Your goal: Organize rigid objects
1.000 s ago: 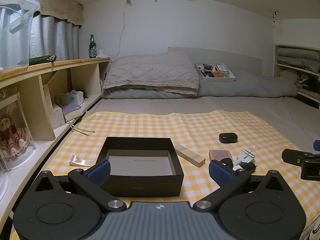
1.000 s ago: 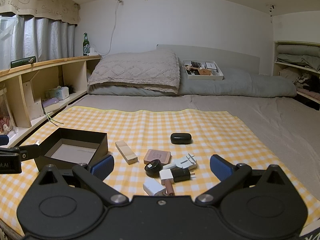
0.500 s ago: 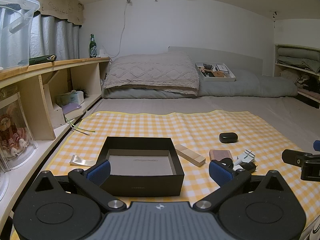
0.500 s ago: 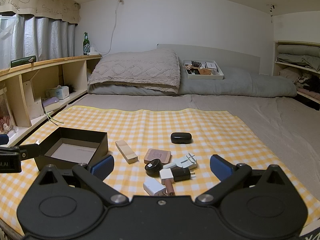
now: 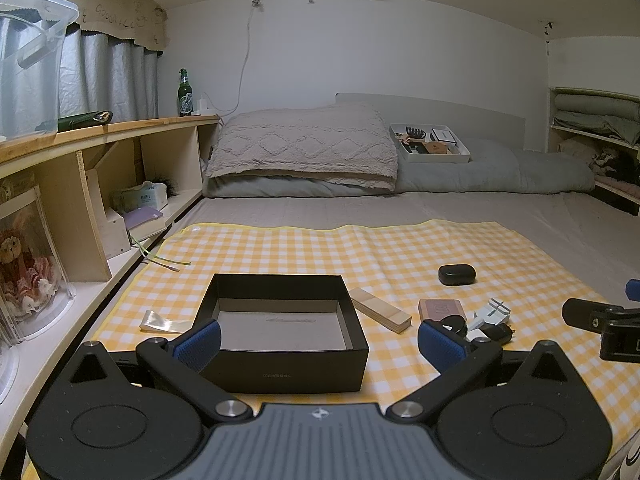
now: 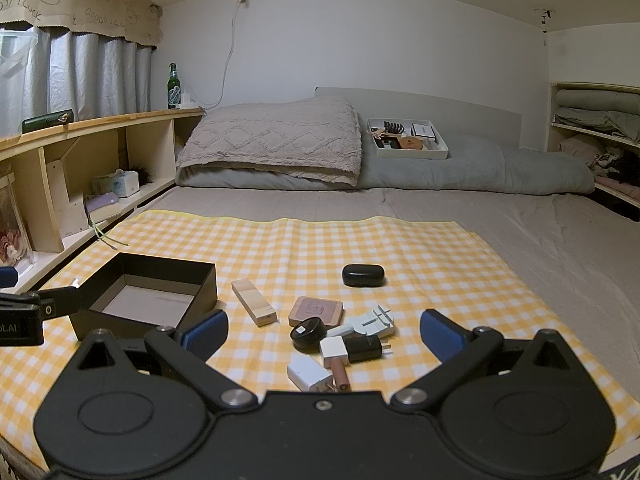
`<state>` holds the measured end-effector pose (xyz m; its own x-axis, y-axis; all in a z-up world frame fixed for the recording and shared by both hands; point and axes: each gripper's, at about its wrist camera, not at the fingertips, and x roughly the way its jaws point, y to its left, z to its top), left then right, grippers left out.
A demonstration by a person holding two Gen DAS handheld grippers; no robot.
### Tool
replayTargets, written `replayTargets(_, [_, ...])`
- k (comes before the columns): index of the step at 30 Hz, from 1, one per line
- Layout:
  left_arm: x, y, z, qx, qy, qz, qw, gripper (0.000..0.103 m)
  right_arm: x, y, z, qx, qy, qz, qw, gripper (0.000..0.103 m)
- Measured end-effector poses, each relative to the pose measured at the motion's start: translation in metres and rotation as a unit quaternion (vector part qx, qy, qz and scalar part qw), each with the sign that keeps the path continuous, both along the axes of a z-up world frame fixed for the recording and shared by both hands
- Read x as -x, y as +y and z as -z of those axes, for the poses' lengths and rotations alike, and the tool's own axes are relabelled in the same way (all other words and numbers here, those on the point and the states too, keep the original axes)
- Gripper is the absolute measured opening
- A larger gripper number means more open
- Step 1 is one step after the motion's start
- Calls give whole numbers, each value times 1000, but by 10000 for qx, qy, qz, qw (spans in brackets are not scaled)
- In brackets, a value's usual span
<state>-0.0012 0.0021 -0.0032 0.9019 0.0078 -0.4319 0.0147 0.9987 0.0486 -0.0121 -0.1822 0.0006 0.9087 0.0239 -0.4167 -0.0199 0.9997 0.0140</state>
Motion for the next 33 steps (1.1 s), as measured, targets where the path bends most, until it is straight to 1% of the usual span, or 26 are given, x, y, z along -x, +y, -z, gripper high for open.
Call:
replayTargets(9, [0,0,0,0,1,2,10000,103,0,0,0,2,3,1,10000,103])
replayTargets(18, [0,-1,1,-35,-27,-99,9999,103,-1,1,0,7,7,2,10000,103])
replayTargets(22, [-4,3,-1,85,66,-122,9999,103,-1,1,0,-3,25,-5,10000,103])
replayTargets(24, [-7,6,-4,141,109,-132,9998,103,-1,1,-1,-11,46,-18,10000,103])
replayTargets(27, [-11,12,-12,117,117,-167,9997,103,-2,2,-2,-30,59,-36,10000,103])
replayTargets(33, [-25,30,-37,16,-40,-352,9994,103,-6,0,4,-55,63,-154,9998,103])
